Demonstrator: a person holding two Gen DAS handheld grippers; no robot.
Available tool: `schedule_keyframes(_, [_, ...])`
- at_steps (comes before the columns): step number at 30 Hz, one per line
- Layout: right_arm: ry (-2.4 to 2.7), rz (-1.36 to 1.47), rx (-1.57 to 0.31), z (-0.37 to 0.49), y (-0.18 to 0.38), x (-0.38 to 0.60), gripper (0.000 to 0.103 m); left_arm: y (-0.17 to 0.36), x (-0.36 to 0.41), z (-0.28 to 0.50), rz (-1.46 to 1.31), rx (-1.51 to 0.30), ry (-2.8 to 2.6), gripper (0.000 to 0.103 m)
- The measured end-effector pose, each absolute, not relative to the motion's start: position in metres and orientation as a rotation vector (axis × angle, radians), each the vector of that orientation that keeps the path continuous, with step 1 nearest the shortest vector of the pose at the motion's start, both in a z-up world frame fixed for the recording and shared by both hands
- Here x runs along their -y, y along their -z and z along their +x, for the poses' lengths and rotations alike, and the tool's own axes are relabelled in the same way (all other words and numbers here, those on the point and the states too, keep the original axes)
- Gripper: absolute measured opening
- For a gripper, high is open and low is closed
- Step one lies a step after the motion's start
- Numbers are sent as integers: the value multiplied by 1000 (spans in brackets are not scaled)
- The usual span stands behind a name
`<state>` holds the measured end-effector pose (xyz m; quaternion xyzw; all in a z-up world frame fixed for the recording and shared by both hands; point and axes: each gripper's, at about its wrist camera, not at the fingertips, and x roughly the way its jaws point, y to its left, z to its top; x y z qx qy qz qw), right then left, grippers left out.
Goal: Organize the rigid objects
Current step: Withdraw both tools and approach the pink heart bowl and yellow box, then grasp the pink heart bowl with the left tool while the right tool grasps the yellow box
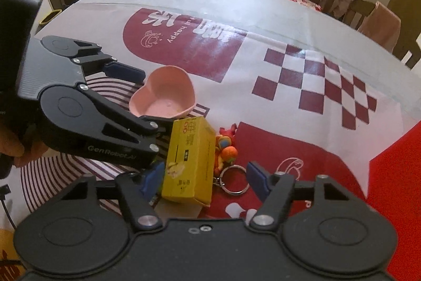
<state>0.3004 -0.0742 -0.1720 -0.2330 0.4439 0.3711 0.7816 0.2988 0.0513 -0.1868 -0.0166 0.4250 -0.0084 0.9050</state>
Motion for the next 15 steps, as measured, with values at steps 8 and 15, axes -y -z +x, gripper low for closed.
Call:
schedule_keyframes(8, [-786,-425,-985,299,172,75,41,184,-49,300,-25,-840,54,69])
schedule_keyframes(15, [-759,-389,-972,293,166,80,38,182,-47,297,-16,-832,64,69])
